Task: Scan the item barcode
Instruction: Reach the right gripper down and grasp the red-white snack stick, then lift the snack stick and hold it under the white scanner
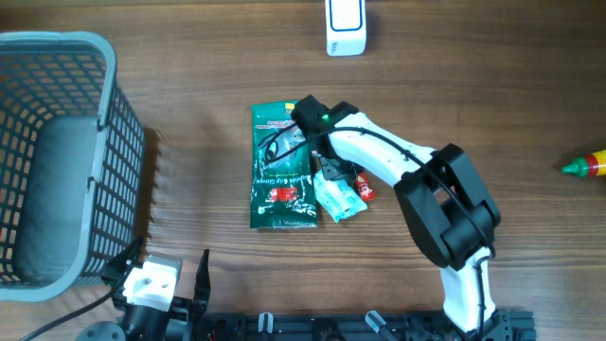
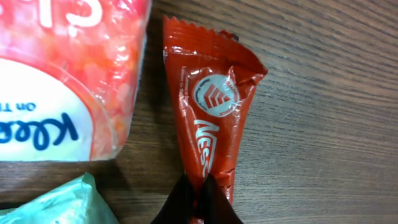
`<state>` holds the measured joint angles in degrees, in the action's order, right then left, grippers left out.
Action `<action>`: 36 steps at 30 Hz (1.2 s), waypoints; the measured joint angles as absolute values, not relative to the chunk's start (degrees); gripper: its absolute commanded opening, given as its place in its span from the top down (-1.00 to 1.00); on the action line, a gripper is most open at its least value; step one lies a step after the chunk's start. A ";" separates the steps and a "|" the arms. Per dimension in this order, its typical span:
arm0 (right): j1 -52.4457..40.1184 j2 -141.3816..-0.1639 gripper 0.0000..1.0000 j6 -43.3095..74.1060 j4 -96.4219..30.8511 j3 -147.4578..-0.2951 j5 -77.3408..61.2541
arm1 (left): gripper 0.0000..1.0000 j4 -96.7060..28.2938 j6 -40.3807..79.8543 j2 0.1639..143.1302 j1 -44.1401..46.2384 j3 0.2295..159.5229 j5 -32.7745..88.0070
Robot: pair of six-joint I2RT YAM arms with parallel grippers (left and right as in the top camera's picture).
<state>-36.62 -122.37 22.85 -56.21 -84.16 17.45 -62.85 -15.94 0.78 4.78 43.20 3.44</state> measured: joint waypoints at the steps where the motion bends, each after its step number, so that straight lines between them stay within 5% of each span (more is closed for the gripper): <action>1: -36.60 -122.26 0.91 22.85 -56.14 -84.07 17.45 | -1.00 -62.85 -15.94 0.78 4.78 43.20 3.44; 7: -33.91 -122.13 0.91 18.24 -58.74 -86.24 8.43 | -1.00 -62.85 -15.94 0.78 4.78 43.20 3.44; 20: -10.09 -117.19 0.91 -19.59 -72.75 -86.30 -55.37 | -1.00 -62.85 -15.94 0.78 4.78 43.20 3.40; 36: -12.40 -117.10 0.91 -32.71 -92.31 -84.44 -84.03 | -1.00 -63.02 -15.94 0.78 4.78 43.20 3.25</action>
<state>-12.40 -117.10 -32.71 -92.31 -84.44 -84.03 -63.02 -15.94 0.78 4.78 43.20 3.25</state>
